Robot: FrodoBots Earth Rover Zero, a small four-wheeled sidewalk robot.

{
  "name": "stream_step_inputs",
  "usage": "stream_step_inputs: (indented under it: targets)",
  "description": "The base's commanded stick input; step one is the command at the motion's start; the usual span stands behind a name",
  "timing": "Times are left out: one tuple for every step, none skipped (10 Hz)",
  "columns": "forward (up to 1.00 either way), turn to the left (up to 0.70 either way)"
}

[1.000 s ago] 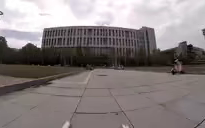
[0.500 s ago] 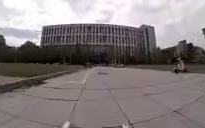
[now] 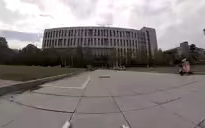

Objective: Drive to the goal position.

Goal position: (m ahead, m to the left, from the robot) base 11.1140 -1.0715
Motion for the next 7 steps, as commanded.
stream_step_inputs:
  targets:
    - [0.70, 0.02]
    - [0.70, 0.02]
    - [0.70, 0.02]
    - [0.70, 0.02]
    - [0.70, 0.02]
    - [0.70, 0.02]
    - [0.70, 0.02]
